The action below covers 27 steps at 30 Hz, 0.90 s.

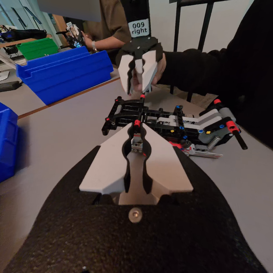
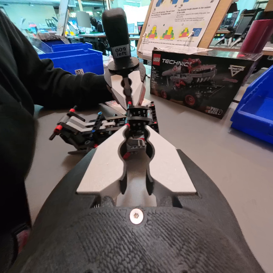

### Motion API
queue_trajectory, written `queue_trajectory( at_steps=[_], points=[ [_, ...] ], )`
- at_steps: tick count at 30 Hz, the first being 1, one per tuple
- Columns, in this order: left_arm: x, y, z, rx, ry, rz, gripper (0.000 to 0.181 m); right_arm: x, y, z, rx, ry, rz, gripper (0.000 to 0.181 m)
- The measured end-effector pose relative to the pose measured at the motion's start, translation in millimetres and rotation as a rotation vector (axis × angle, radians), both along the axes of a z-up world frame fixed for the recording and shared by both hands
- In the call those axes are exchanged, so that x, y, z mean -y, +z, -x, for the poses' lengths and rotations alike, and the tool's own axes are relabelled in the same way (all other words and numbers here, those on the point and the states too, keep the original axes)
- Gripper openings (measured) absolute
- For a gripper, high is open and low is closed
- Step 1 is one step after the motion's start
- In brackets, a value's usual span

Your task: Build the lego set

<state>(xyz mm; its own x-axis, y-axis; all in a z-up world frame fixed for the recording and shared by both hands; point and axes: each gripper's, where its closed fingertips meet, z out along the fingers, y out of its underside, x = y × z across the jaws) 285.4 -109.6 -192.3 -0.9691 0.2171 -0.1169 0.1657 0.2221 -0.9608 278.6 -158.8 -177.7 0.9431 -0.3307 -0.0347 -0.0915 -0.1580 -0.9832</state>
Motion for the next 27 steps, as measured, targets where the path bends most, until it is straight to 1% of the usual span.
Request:
queue_trajectory(
  at_steps=[1, 3, 5, 8, 11, 16, 17, 19, 21, 27],
  points=[
    [-1.4, -0.6, -0.5, -0.002, 0.004, 0.000, 0.005, 3.7, 2.0, 3.7, -0.013, 0.005, -0.015, 0.024],
    [-2.8, -1.0, -0.7, -0.012, 0.007, 0.006, 0.004, 8.3, 1.4, 7.8, -0.026, 0.002, -0.023, 0.020],
    [-3.1, -1.4, -1.1, -0.016, 0.009, 0.007, 0.004, 5.0, -4.5, 12.5, -0.032, 0.022, -0.008, 0.012],
    [-2.7, -1.6, -1.6, -0.015, 0.014, 0.005, 0.004, -1.1, -13.6, 14.3, -0.033, 0.031, 0.039, 0.009],
    [-3.6, -1.5, -1.2, -0.021, 0.016, 0.009, 0.004, -2.1, -11.8, 11.7, -0.017, 0.022, 0.027, 0.001],
    [-5.1, -2.5, -2.6, -0.023, 0.019, 0.007, 0.004, -2.6, -13.1, 8.4, -0.026, 0.010, 0.020, 0.009],
    [-5.0, -2.3, -2.3, -0.022, 0.019, 0.008, 0.004, -1.4, -11.6, 4.9, -0.024, -0.012, 0.007, 0.016],
    [-4.6, -2.1, -1.9, -0.022, 0.018, 0.008, 0.004, -0.5, -7.6, 2.9, -0.022, -0.018, -0.022, 0.014],
    [-4.7, -2.2, -2.0, -0.023, 0.017, 0.008, 0.004, -3.6, -5.3, 5.1, -0.012, 0.010, -0.033, 0.003],
    [-5.9, -2.2, -1.8, -0.038, 0.014, 0.010, 0.004, -5.8, -5.1, 4.2, 0.005, 0.019, -0.022, 0.003]
  ],
)
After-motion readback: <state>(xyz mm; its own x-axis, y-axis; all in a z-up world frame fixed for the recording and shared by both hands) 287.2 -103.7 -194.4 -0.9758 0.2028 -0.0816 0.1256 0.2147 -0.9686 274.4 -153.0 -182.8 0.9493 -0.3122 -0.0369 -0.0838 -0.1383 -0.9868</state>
